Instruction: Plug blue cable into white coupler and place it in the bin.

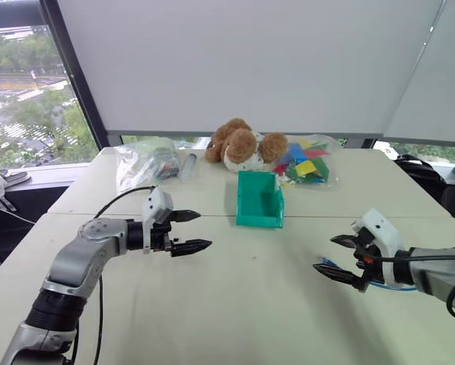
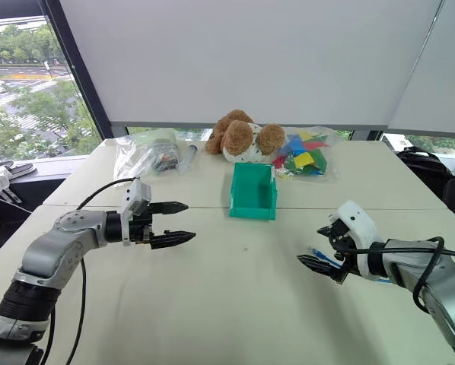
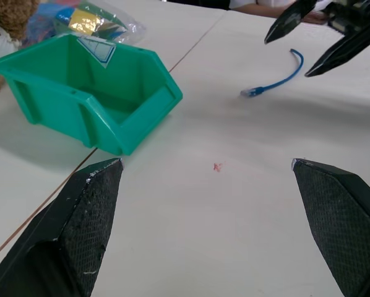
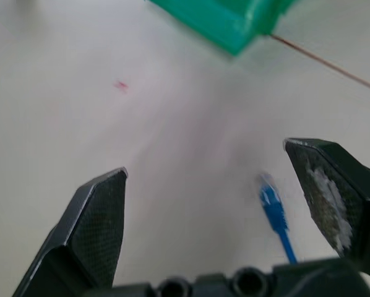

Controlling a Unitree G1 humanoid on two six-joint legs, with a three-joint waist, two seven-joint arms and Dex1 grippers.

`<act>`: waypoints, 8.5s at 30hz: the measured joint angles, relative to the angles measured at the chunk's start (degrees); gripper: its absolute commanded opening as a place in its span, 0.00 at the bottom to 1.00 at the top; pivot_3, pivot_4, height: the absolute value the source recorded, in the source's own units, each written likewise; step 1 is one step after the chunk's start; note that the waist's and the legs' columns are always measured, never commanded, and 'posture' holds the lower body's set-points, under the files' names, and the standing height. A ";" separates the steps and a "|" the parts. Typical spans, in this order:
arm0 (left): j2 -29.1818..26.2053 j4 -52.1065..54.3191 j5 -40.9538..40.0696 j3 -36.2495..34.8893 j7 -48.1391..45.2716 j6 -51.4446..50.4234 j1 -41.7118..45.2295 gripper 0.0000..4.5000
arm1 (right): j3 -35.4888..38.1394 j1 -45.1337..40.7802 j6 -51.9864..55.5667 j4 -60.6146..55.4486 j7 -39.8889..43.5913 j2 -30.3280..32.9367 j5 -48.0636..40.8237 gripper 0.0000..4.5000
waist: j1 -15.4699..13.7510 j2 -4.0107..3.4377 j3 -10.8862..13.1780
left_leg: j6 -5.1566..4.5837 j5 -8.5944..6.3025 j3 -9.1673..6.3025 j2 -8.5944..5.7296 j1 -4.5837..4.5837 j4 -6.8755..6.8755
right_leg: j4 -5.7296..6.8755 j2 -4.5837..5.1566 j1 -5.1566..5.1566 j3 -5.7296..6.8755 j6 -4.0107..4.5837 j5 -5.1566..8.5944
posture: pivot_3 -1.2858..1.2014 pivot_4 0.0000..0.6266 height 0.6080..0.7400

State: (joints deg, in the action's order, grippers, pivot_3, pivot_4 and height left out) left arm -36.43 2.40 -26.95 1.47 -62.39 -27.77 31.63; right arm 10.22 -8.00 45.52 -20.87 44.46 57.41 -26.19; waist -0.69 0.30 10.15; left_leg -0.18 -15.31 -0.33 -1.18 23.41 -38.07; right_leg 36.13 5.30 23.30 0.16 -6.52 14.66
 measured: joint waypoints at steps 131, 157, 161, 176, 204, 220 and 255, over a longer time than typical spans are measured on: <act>22.23 -39.63 20.59 8.51 -5.10 39.19 17.18 0.00 | 22.72 -21.30 36.44 -3.56 -44.52 -65.25 -15.50 1.00 | 1.05 0.07 -0.09 | -0.02 -0.01 -0.11 0.02 0.03 -0.05 | 0.33 -0.18 0.14 -0.01 -0.02 -0.01 | 0.52 0.24 1.00; 21.71 -36.58 19.09 8.85 -6.31 32.55 16.21 0.63 | 20.48 -23.00 32.13 -1.24 -52.33 -65.02 -26.51 0.00 | 1.54 0.05 -0.08 | -0.02 -0.01 -0.12 0.08 0.02 -0.01 | 0.34 -0.22 0.18 -0.03 -0.02 -0.01 | 0.52 0.24 1.00; 19.66 -33.44 18.63 8.84 -7.32 29.96 15.67 0.99 | 20.44 -25.05 31.57 -1.23 -53.34 -63.37 -29.13 0.00 | 1.59 0.04 -0.08 | -0.02 -0.01 -0.13 0.09 0.02 0.02 | 0.34 -0.22 0.19 -0.03 -0.02 -0.01 | 0.52 0.24 1.00; -1.62 -27.97 13.98 0.94 -11.13 23.67 11.65 0.99 | -6.57 -25.53 20.37 -6.54 -24.51 -30.09 -22.41 0.00 | 1.64 -0.06 0.00 | -0.03 -0.01 -0.10 0.13 0.02 0.11 | 0.15 -0.26 0.17 -0.04 -0.01 0.00 | 0.52 0.24 1.00; 3.48 -68.83 23.96 2.07 -14.66 47.27 17.78 0.68 | -11.67 -26.57 13.72 -4.56 -16.52 -27.54 -16.67 0.00 | 1.40 0.04 0.05 | -0.03 -0.01 -0.08 0.11 0.07 0.08 | 0.15 -0.22 0.19 -0.01 -0.02 0.00 | 0.52 0.24 1.00; 16.78 -60.03 22.24 2.99 -23.42 46.62 18.26 0.07 | -17.60 -29.69 10.26 -5.62 -8.64 -18.75 -10.78 0.00 | 1.22 0.07 0.05 | -0.03 -0.02 -0.08 0.05 0.14 -0.03 | 0.13 -0.16 0.16 0.00 -0.03 -0.01 | 0.52 0.24 1.00; 25.84 -60.99 30.10 13.59 -20.61 51.33 20.05 0.07 | -27.31 -20.69 -8.41 1.53 4.68 -17.10 7.83 0.00 | 1.27 0.09 0.03 | -0.03 -0.02 -0.12 0.09 0.06 -0.08 | 0.14 -0.23 0.11 0.00 -0.02 -0.01 | 0.52 0.24 1.00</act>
State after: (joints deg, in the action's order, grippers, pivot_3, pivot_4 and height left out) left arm -10.59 -58.59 3.15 15.06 -82.99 23.56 51.68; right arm -17.09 -28.69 37.11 -19.34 49.14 40.31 -18.36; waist 0.58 0.39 10.18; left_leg -0.21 -15.32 -0.45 -1.08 23.48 -38.15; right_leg 36.27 5.07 23.40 0.16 -6.55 14.65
